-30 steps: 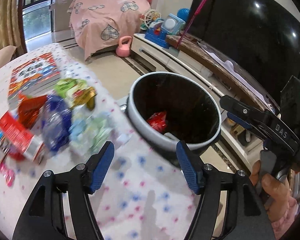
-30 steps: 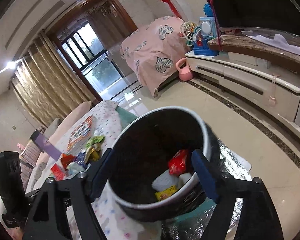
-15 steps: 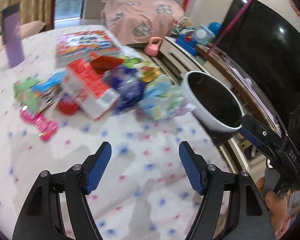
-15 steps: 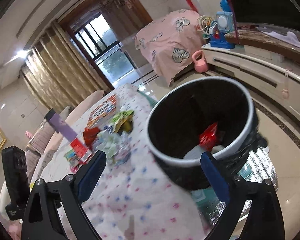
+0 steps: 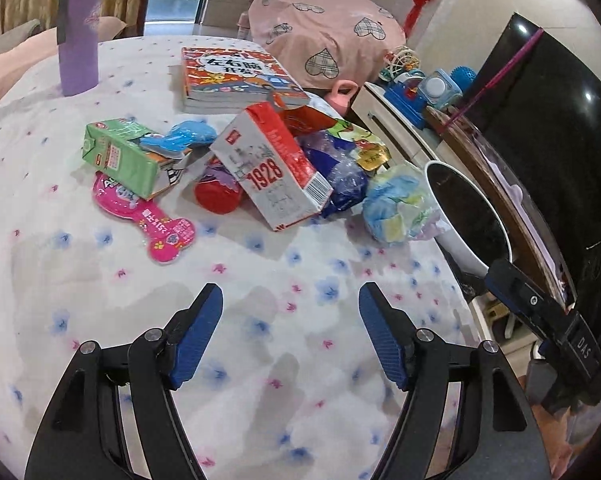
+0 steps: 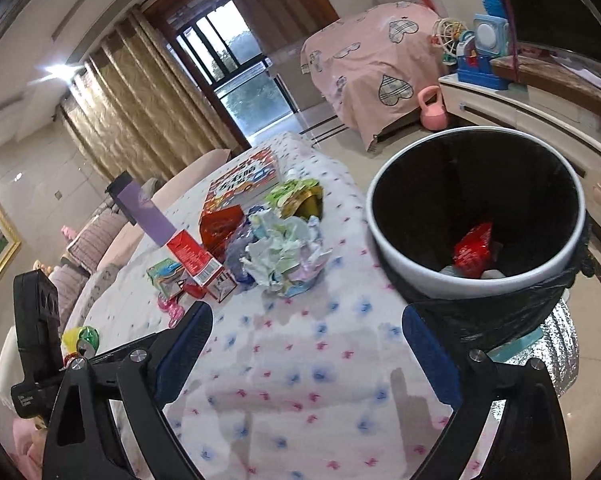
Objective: Collect trash
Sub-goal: 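Return both tools to the table toward the red milk carton and tissue, then grasp the red milk carton with the left tool while the right tool grasps crumpled tissue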
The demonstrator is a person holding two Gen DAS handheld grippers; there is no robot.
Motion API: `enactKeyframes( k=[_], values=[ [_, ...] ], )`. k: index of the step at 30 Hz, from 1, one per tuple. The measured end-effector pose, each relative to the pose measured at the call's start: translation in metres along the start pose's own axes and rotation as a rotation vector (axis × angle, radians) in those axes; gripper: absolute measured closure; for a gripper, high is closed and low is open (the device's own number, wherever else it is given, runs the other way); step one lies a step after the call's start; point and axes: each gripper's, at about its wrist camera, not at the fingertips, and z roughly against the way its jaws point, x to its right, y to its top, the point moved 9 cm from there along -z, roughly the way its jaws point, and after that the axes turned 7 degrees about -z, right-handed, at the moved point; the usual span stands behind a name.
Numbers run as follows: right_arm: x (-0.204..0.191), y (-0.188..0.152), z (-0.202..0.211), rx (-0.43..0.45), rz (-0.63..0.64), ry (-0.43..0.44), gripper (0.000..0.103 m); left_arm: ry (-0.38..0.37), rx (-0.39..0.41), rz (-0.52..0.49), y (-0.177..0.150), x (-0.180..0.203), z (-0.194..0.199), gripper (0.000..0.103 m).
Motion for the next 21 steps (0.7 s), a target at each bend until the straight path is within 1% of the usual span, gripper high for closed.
enactKeyframes(
  k=[8, 16, 18, 20, 21],
  values=[
    [-0.012, 0.002, -0.010, -0.011, 0.032, 0.006, 0.006, -0.011, -0.002, 0.023, 0.012, -0.010, -0.005, 0.028],
    [-0.020, 0.015, -0.026, -0.012, 0.060, 0.023, 0.006, -0.007, 0.003, 0.029, 0.042, -0.008, -0.020, 0.028],
    [-0.020, 0.019, -0.033, -0.018, 0.065, 0.027, 0.007, -0.003, 0.004, 0.027, 0.051, -0.006, -0.025, 0.024],
    [-0.020, 0.024, -0.041, -0.026, 0.069, 0.029, 0.007, 0.019, 0.003, 0.024, 0.059, -0.005, -0.031, 0.020],
    [-0.019, 0.026, -0.045, -0.029, 0.073, 0.027, 0.007, 0.026, 0.001, 0.026, 0.062, -0.006, -0.035, 0.020]
  ],
)
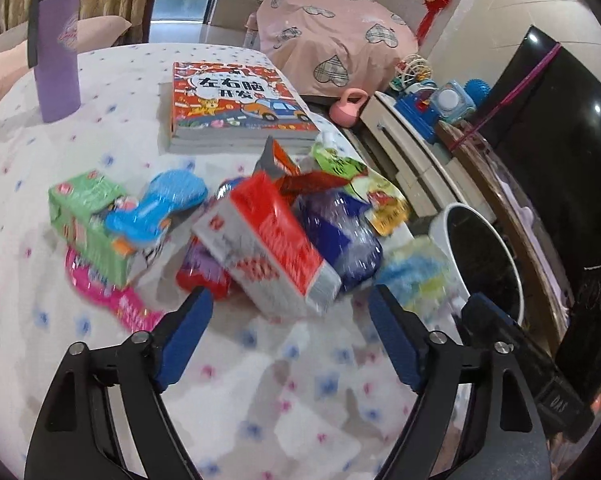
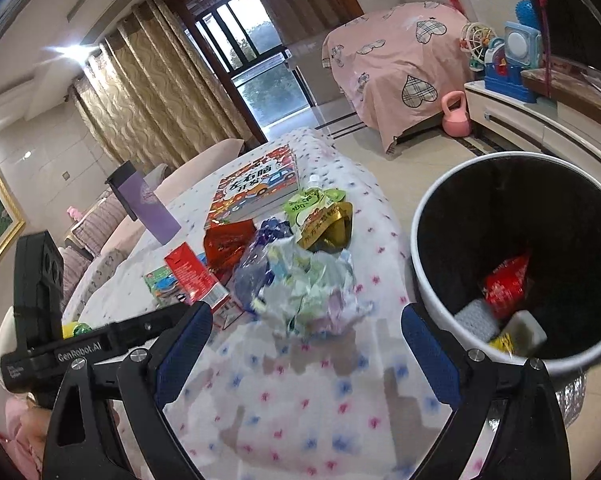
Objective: Collect trash
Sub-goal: 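Grasp the red milk carton with the left tool while the right tool grasps crumpled tissue, then carry carton and tissue over the trash bin and open both tools to drop them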
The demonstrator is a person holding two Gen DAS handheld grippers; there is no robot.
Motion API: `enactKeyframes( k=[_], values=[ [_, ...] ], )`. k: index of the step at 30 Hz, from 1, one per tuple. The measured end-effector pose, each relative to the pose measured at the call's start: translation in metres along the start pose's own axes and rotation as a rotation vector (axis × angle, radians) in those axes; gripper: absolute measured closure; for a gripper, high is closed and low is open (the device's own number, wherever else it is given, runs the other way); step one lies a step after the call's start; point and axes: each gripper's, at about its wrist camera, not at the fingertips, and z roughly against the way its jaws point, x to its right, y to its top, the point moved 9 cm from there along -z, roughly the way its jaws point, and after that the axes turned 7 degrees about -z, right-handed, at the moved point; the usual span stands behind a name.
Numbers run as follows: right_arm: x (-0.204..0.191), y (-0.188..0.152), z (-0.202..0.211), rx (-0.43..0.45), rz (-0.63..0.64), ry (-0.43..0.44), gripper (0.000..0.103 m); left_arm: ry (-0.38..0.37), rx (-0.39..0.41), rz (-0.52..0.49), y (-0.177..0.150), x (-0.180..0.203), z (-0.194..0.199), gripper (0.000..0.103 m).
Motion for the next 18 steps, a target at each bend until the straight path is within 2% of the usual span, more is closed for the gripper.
enactKeyframes(
  k=[4, 6, 8, 10, 11, 12, 13, 16, 18],
  values=[
    [0.003, 0.004, -0.019, -0.039, 0.014, 0.005, 0.017, 0.045, -0.020, 0.009, 0.011, -0.004, -0.016, 0.020],
    [0.004, 0.003, -0.029, -0.066, 0.024, 0.003, 0.030, 0.091, -0.019, 0.001, 0.014, -0.009, -0.023, 0.020],
    [0.004, 0.002, -0.035, -0.083, 0.038, -0.002, 0.057, 0.130, -0.013, -0.027, 0.016, -0.011, -0.027, 0.022],
    [0.006, -0.001, -0.039, -0.099, 0.023, 0.001, 0.069, 0.140, 0.000, -0.056, 0.016, -0.011, -0.026, 0.036],
    [0.007, -0.002, -0.039, -0.094, 0.027, -0.010, 0.074, 0.131, 0.004, -0.066, 0.016, -0.009, -0.025, 0.050],
    [0.007, -0.003, -0.038, -0.089, 0.033, -0.014, 0.077, 0.103, -0.002, -0.069, 0.014, -0.007, -0.025, 0.064],
    [0.006, -0.004, -0.036, -0.083, 0.040, -0.018, 0.080, 0.093, -0.002, -0.071, 0.013, -0.006, -0.025, 0.066],
    [0.004, -0.004, -0.027, -0.068, 0.042, -0.013, 0.083, 0.096, 0.015, -0.087, 0.007, -0.004, -0.016, 0.069],
    [0.003, -0.003, -0.021, -0.059, 0.032, -0.004, 0.083, 0.072, 0.014, -0.083, 0.001, -0.003, -0.011, 0.069]
  ],
)
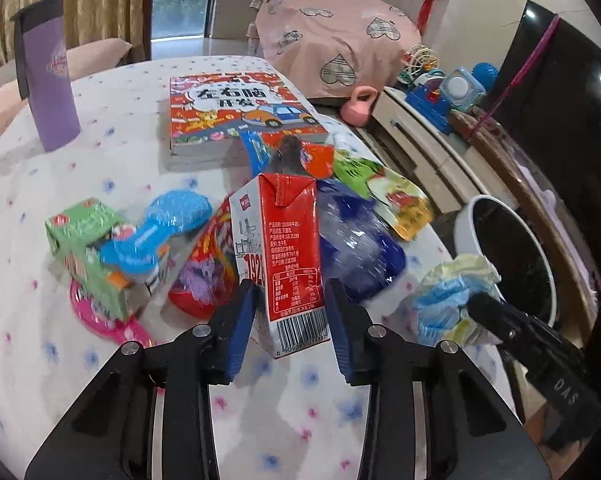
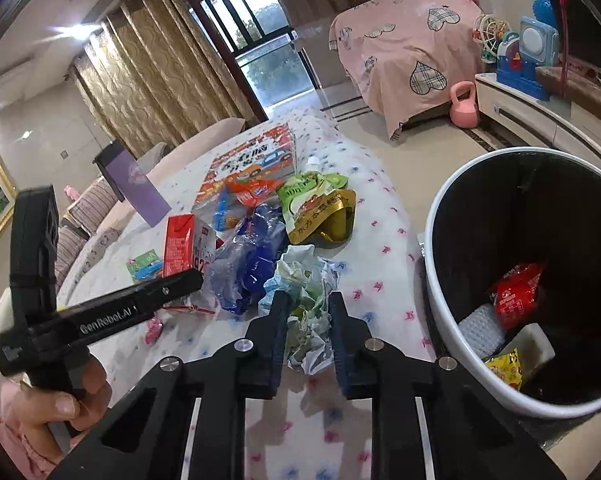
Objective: Collect trash
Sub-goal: 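Carry carton and tissue over the trash bin and open both tools to drop them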
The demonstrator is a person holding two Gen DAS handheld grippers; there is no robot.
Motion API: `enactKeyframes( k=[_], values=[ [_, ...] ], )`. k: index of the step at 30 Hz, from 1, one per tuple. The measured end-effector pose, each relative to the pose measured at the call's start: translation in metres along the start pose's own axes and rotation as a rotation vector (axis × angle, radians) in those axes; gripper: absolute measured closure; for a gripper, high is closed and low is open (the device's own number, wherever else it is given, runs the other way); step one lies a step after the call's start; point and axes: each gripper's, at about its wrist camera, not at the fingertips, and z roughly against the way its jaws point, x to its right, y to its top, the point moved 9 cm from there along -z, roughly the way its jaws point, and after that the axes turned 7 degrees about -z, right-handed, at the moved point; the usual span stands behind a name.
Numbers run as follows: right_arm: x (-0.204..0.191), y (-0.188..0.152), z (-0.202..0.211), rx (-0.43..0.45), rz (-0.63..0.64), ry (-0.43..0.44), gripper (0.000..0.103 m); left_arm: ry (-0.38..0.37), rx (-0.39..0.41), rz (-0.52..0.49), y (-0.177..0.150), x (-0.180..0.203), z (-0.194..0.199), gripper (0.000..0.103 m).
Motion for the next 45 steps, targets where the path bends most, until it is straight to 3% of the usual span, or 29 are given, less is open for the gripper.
enactKeyframes(
  k=[14, 45],
  values=[
    [0.000, -0.007, 0.050, 0.068, -0.042, 0.021, 0.084, -0.113, 0.019, -0.057, -0.035, 0.040, 0.049, 0.070],
    [0.072, 0.010, 0.121, 0.206, -0.145, -0.056, 0.084, -0.229, 0.039, -0.223, -0.015, 0.152, 0.059, 0.071]
  ],
)
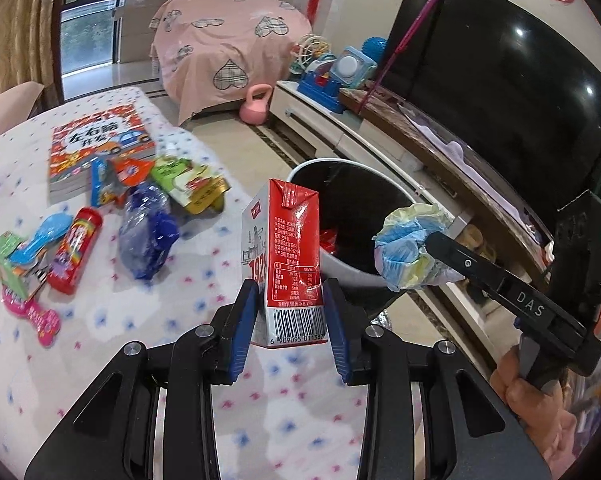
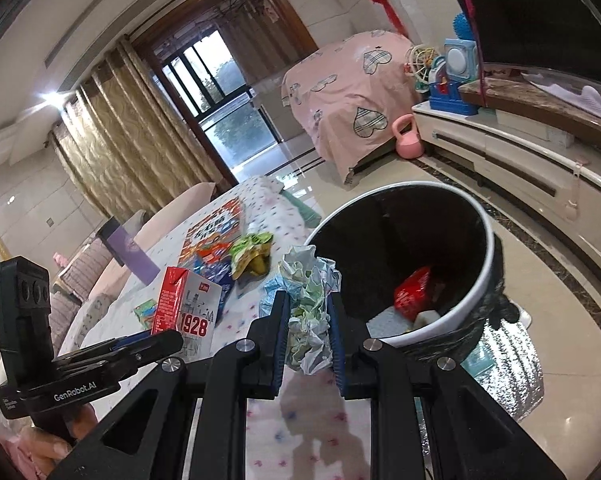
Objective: Collect trash
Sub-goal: 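Carry carton and tissue over the trash bin and open both tools to drop them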
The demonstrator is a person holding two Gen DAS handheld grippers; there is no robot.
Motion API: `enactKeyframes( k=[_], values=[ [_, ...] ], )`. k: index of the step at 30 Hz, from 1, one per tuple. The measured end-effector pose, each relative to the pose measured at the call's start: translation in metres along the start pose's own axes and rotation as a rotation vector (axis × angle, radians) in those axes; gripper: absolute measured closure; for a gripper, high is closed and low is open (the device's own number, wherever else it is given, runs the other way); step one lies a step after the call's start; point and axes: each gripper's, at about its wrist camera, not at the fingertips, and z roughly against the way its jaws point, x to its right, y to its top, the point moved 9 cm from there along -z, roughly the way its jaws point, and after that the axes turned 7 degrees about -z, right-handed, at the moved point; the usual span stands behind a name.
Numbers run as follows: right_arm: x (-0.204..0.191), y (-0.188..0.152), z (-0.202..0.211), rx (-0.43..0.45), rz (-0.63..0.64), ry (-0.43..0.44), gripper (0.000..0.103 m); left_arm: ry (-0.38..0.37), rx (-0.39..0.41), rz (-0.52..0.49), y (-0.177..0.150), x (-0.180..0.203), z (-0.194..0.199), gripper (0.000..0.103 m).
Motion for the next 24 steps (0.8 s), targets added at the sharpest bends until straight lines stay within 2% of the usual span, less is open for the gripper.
enactKeyframes(
  k=[11, 24],
  values=[
    [0.027, 0.025, 0.005, 0.034, -0.013, -0.043, 0.084, -0.044, -0.013, -0.046, 0.027, 0.028, -0.024, 0.071],
    [0.048, 0.045, -0.002, 0.039, 0.001, -0.087, 0.084, -0.051, -0.037, -0.090, 0.049, 0.048, -0.055, 0.071]
  ],
)
